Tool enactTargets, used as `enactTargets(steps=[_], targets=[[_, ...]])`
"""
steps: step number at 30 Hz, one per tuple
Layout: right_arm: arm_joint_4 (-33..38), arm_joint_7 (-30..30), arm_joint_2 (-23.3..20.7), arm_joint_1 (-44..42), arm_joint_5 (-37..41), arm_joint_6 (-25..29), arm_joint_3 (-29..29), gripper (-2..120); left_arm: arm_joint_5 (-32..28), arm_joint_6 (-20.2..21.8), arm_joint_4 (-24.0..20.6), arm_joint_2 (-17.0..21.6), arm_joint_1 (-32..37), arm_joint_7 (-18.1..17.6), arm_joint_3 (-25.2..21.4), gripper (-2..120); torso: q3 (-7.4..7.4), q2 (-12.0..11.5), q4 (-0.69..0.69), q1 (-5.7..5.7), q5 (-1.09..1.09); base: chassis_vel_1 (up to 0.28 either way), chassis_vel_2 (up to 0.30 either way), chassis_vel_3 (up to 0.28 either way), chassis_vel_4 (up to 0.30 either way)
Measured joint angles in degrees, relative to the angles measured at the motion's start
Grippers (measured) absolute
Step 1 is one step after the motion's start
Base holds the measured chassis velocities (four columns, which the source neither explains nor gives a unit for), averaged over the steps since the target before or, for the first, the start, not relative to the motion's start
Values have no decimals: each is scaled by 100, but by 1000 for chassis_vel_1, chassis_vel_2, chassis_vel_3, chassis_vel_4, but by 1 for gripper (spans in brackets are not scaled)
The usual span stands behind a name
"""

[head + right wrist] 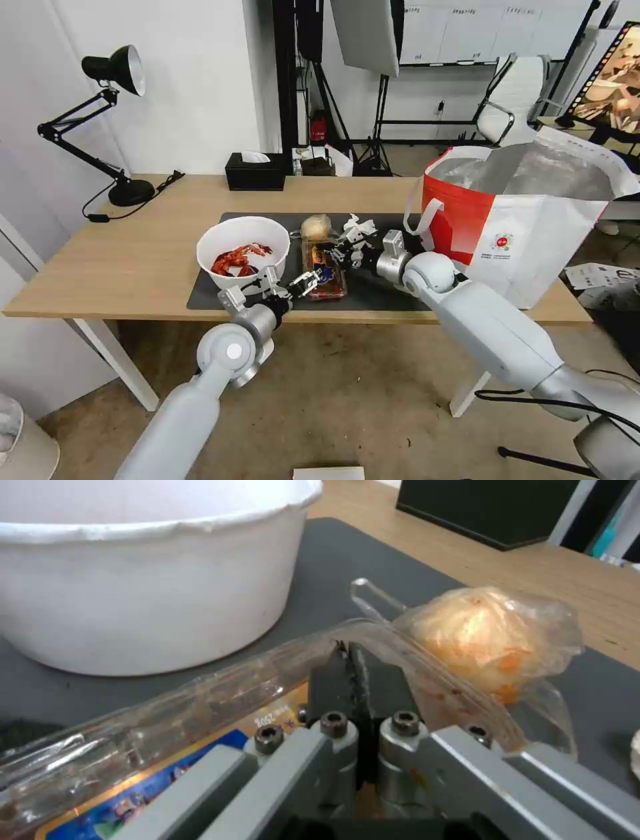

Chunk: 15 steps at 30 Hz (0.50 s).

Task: Pick up the trash from the table and place it into the takeout bag.

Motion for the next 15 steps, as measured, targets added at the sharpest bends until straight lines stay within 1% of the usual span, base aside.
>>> enactTargets(steps=[3, 5, 6, 7, 10, 11, 14, 15], targets=[[-2, 13, 5, 0, 3, 0, -1, 0, -90, 66, -16, -24, -7, -71, 2, 99, -1, 0, 0, 0, 0, 0, 0, 0, 0], [-4, 35, 12, 0, 12, 1, -2, 0, -155, 87, 3, -32, -20, -167, 3, 89, -1, 1, 0, -1, 0, 0, 0, 0, 0], [-4, 35, 12, 0, 12, 1, -2, 0, -155, 87, 3, -32, -20, -167, 3, 89, -1, 1, 0, -1, 0, 0, 0, 0, 0], [2, 46, 13, 0, 21, 1, -2, 0, -174, 90, 14, -28, -26, -194, 4, 85, 0, 1, 0, 0, 0, 0, 0, 0, 0], [48, 66, 14, -23, 38, 1, 5, 0, -196, 102, 40, -14, -36, -224, 21, 71, 0, 0, 0, 0, -1, 0, 0, 0, 0], [48, 66, 14, -23, 38, 1, 5, 0, -196, 102, 40, -14, -36, -224, 21, 71, 0, 0, 0, 0, -1, 0, 0, 0, 0], [89, 82, 0, -55, 41, 1, 13, 0, -198, 121, 57, -18, -44, -232, 37, 57, 0, 1, -1, 0, -1, 0, 0, 0, 0], [89, 82, 0, -55, 41, 1, 13, 0, -198, 121, 57, -18, -44, -232, 37, 57, 0, 1, -1, 0, -1, 0, 0, 0, 0]])
